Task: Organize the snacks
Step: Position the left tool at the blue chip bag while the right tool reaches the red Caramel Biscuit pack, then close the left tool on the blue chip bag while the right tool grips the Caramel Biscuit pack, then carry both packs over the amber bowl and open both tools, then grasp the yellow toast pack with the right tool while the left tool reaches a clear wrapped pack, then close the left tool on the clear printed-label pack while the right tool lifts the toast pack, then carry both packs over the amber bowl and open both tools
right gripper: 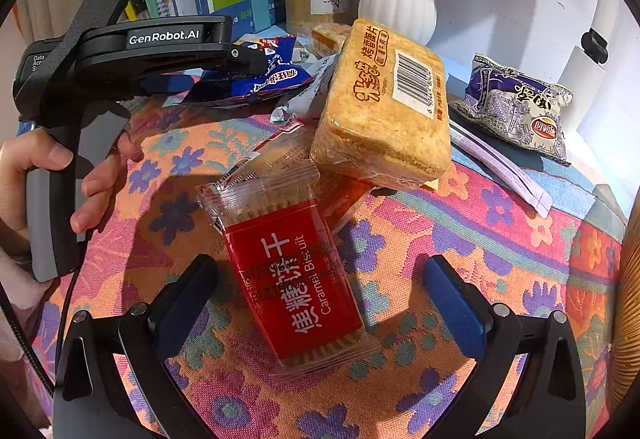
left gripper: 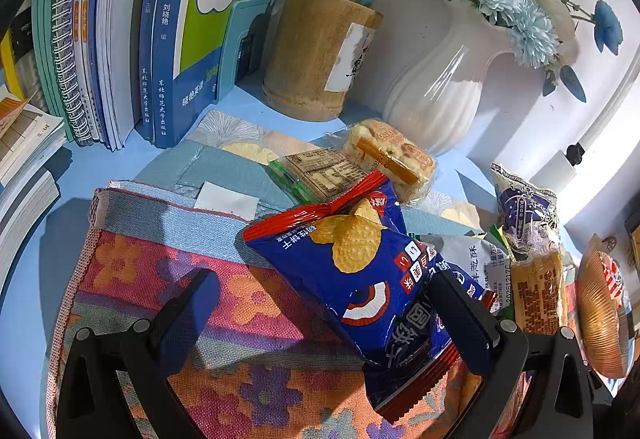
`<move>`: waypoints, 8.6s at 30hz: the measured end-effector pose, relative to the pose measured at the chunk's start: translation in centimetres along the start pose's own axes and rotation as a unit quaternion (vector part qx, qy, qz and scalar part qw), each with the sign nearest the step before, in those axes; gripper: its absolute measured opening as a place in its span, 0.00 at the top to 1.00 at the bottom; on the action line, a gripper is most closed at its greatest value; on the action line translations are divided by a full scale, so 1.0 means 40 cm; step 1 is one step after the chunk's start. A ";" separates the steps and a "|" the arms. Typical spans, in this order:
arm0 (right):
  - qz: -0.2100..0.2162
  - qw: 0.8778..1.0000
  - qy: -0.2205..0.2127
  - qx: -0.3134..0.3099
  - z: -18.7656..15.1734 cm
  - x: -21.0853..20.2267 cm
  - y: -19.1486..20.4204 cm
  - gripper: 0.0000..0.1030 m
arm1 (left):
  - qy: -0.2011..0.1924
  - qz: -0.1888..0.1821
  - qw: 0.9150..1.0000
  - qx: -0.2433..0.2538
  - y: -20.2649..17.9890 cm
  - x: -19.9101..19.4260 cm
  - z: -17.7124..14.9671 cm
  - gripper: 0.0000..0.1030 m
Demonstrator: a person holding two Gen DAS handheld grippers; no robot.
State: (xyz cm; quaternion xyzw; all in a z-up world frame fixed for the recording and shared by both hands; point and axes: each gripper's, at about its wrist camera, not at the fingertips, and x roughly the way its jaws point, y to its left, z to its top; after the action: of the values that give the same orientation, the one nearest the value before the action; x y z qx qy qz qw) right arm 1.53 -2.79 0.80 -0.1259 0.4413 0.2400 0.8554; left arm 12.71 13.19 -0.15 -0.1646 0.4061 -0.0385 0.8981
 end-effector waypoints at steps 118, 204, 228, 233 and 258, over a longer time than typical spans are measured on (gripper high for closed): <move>-0.076 0.908 -0.116 0.395 -0.187 -0.580 -0.765 0.11 | 0.017 -0.151 0.966 0.210 -0.794 -0.104 -0.037 0.04; 0.145 0.955 -0.097 0.241 0.097 0.037 -0.194 0.00 | 0.047 0.135 0.985 0.099 -0.028 0.187 0.135 0.00; 0.143 0.956 -0.095 0.237 0.101 0.038 -0.194 0.00 | 0.041 0.142 0.985 0.090 -0.039 0.193 0.141 0.00; 0.119 0.964 -0.087 0.222 0.110 0.038 -0.178 0.00 | 0.041 0.142 0.985 0.090 -0.038 0.195 0.144 0.00; 0.169 0.944 -0.158 0.234 0.080 -0.029 -0.215 0.47 | -0.003 0.078 0.990 0.119 -0.057 0.171 0.157 0.55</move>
State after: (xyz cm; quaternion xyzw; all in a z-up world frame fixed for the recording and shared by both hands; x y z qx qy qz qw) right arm 7.67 -9.10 3.63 0.1934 0.3594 0.2882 0.8663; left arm 22.09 11.30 -0.44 -0.0251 0.4077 -0.0161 0.9126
